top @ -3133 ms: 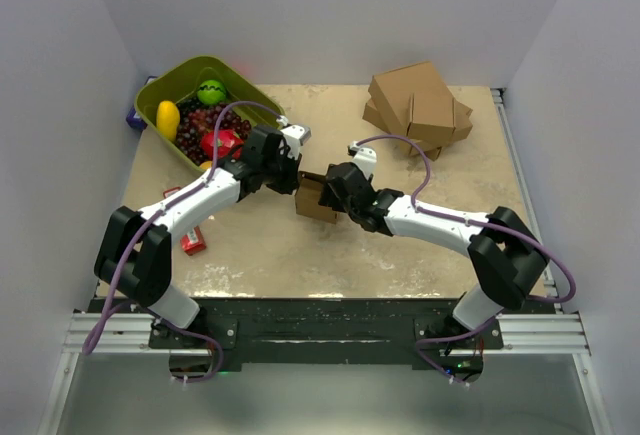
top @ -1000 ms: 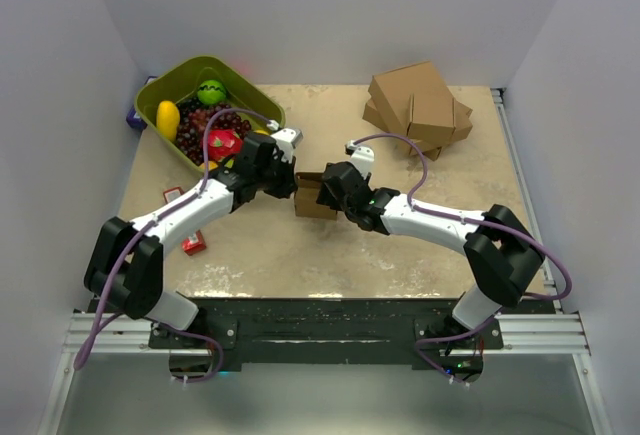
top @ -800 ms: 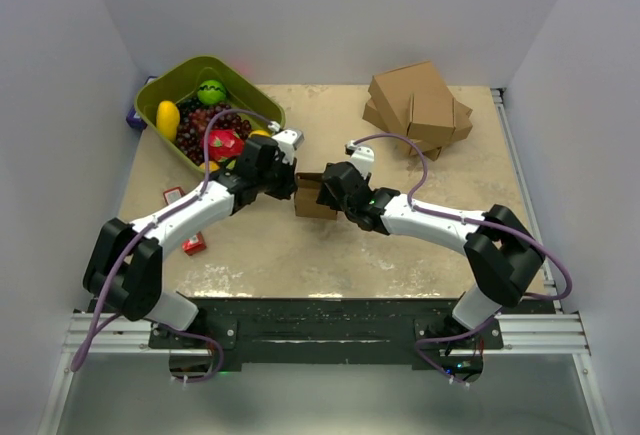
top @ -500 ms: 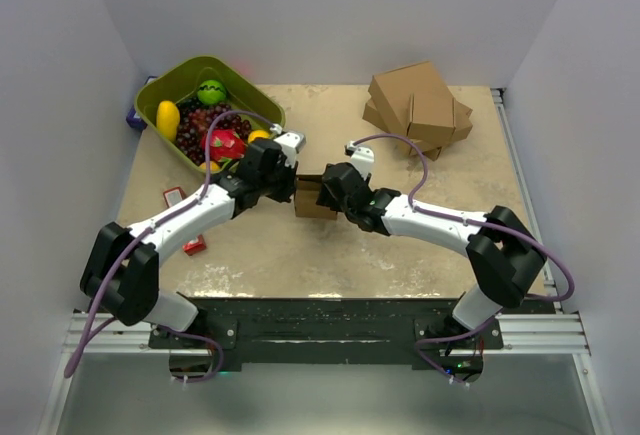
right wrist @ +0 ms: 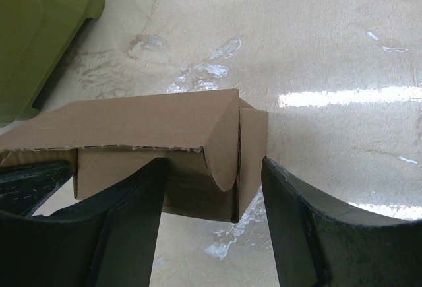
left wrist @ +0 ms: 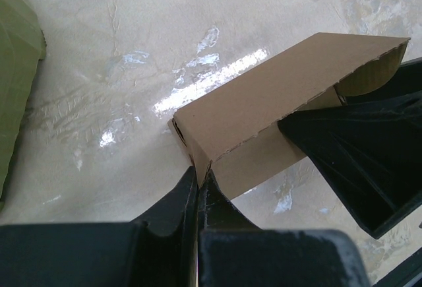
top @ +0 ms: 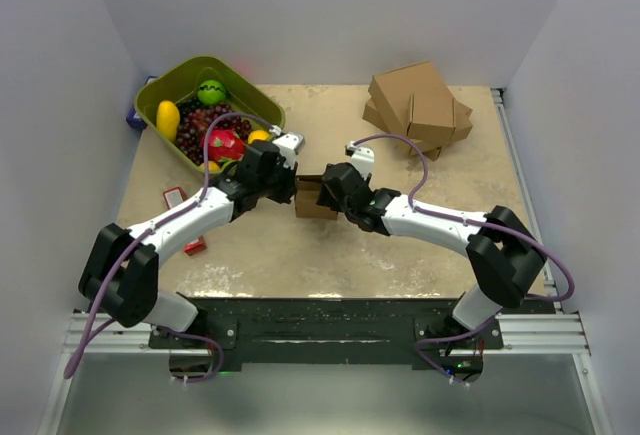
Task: Fold the paper box
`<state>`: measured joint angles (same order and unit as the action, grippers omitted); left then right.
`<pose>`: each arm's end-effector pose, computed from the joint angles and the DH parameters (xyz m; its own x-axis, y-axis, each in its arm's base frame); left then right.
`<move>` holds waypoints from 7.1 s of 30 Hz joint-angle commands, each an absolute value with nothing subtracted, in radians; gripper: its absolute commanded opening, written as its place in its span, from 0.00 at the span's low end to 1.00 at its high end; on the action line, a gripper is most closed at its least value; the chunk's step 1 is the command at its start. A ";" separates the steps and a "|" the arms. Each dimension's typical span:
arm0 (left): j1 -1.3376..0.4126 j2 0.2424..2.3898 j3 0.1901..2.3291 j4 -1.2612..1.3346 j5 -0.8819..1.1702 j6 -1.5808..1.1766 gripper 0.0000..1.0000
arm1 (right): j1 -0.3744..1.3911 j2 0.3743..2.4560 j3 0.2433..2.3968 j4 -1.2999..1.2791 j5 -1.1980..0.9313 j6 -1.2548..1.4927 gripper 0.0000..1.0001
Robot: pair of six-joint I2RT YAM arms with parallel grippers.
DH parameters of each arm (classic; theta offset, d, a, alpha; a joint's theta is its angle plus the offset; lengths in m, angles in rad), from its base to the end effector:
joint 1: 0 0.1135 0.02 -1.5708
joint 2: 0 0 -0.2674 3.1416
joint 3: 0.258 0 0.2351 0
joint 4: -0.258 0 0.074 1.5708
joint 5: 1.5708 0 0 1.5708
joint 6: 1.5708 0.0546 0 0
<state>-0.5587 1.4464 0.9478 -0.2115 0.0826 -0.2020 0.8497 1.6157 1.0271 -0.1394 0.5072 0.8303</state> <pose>0.2626 -0.1695 0.2391 -0.6582 0.1757 -0.7321 0.4586 0.8647 -0.2048 0.2479 0.2418 0.2233 -0.6043 0.2898 -0.7422 0.0428 0.9420 0.3330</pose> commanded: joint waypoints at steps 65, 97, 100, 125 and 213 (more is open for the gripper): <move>-0.560 1.470 1.057 -0.290 0.117 -0.170 0.00 | 0.838 1.496 0.973 -0.178 0.393 0.890 0.89; -0.557 1.440 1.069 -0.250 0.228 -0.235 0.00 | 0.838 1.537 0.919 -0.113 0.396 0.951 0.73; -0.554 1.442 1.069 -0.239 0.253 -0.251 0.00 | 0.838 1.545 0.920 -0.115 0.397 0.948 0.73; -0.541 1.456 1.040 -0.281 0.175 -0.195 0.00 | 0.838 1.531 0.919 -0.127 0.411 0.931 0.73; -0.405 1.479 1.017 -0.173 0.488 -0.229 0.56 | 0.568 1.359 0.939 -0.138 -0.089 0.709 0.56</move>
